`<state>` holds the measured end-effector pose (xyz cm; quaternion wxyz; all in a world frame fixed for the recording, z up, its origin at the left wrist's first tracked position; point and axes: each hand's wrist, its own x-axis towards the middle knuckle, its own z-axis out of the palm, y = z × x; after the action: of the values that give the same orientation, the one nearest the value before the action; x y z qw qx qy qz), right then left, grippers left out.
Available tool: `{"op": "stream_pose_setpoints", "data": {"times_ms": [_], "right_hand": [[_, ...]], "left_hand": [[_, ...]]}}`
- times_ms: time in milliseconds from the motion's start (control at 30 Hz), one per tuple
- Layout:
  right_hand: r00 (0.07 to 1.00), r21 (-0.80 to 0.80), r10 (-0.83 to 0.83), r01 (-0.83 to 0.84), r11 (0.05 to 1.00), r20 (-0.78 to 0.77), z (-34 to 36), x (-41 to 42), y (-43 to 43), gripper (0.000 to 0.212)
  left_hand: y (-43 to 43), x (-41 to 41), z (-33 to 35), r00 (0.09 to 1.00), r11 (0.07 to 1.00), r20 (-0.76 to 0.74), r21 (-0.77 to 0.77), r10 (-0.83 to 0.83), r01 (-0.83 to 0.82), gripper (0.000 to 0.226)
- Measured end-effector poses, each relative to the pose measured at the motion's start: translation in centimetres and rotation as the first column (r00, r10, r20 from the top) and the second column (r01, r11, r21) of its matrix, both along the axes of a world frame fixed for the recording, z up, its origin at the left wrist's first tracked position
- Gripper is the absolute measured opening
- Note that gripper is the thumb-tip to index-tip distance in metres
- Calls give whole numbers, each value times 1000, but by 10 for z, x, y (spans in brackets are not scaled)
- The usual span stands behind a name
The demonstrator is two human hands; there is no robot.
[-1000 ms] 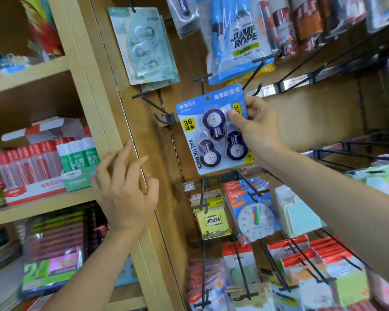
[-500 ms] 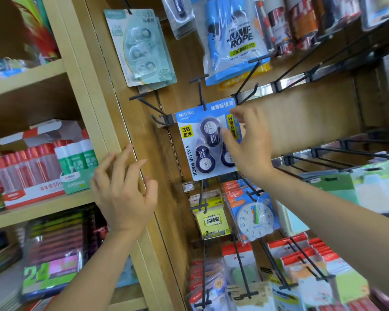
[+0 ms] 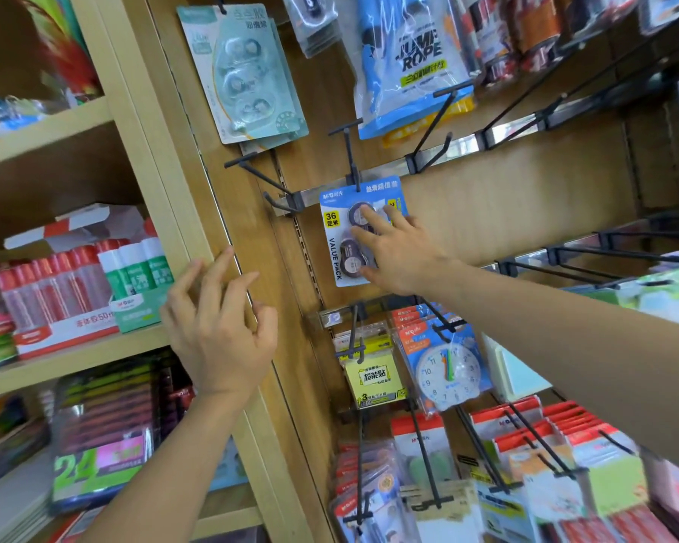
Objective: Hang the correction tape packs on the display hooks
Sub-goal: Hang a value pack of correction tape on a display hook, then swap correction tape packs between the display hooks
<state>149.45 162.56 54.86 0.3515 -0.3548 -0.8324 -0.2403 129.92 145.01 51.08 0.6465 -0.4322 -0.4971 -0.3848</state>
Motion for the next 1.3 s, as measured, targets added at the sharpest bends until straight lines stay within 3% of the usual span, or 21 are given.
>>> {"op": "stream_pose_setpoints", "data": {"times_ms": [167, 400, 600, 700, 800, 900, 1000, 1133, 1300], "right_hand": [[998, -66, 6, -2, 998, 58, 7, -2, -1, 67], [950, -195, 262, -293, 936, -170, -9, 15, -70, 60], [841, -125, 411, -478, 869, -352, -65, 58, -132, 43], [792, -100, 466, -541, 835, -395, -110, 78, -154, 40], [758, -132, 467, -576, 807, -454, -166, 95, -168, 31], [760, -233, 430, -588, 775, -488, -229, 108, -181, 24], [802, -409, 330, -552, 727, -497, -298, 116, -189, 25], [882, -655, 165, -442, 613, -441, -399, 131, -208, 24], [961, -901, 12, -264, 344, -277, -513, 159, -241, 22]], "left_hand": [[0, 0, 1, 1000, 1000, -1, -16, 14, -14, 28], [-2, 1, 3, 999, 997, 37, -82, 8, -5, 29], [-24, 13, -21, 974, 945, 106, -240, -200, 220, 33], [-53, 32, -58, 930, 848, 227, -390, -289, 359, 30], [-80, 46, -116, 905, 680, 380, -614, -191, 401, 35], [-102, 52, -187, 886, 558, 456, -716, -82, 420, 35], [-122, 61, -255, 836, 501, 549, -721, -7, 478, 23], [-150, 79, -355, 706, 357, 691, -706, 158, 611, 25], [-190, 114, -476, 507, 206, 727, -645, 462, 736, 12]]}}
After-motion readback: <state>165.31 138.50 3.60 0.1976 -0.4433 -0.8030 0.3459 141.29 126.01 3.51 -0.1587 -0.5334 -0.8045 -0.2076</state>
